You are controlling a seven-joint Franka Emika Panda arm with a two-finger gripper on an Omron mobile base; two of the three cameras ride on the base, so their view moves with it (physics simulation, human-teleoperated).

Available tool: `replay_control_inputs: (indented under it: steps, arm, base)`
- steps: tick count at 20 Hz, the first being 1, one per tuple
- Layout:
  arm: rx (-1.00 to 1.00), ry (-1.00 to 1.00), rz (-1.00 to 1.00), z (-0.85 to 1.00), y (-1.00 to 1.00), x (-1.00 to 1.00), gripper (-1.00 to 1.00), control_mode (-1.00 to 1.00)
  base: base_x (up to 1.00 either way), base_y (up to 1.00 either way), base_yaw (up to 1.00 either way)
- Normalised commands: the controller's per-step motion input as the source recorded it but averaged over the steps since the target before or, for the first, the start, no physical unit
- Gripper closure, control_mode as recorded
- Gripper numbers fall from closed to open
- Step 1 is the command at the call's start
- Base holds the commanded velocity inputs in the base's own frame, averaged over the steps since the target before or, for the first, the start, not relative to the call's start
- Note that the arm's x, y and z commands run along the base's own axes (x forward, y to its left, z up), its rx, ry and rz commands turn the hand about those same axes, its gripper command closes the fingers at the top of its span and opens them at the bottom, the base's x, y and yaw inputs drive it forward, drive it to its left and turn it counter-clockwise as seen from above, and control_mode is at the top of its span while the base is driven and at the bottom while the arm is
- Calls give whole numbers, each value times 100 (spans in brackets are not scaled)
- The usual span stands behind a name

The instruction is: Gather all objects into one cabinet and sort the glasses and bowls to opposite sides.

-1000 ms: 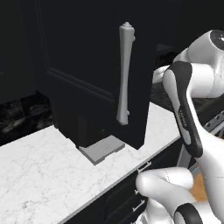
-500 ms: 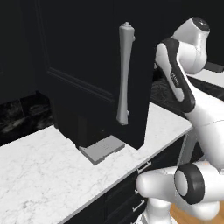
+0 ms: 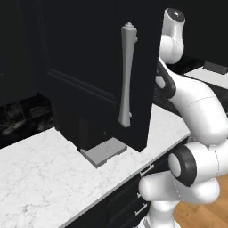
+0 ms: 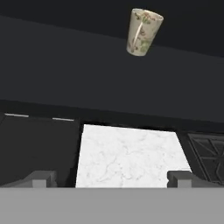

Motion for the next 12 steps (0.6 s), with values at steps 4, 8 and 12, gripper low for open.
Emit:
replay_control_inputs:
  steps: [4,8,12]
  arm:
    - [-6,0,-7,25,49,62,-100,-100]
    - [-1,0,-7,2,36,63,-100,-100]
    - [0,1,-3,0,37,68,-100,-100]
  base:
    - [0,0,0]
    - [0,0,0]
    - [0,0,0]
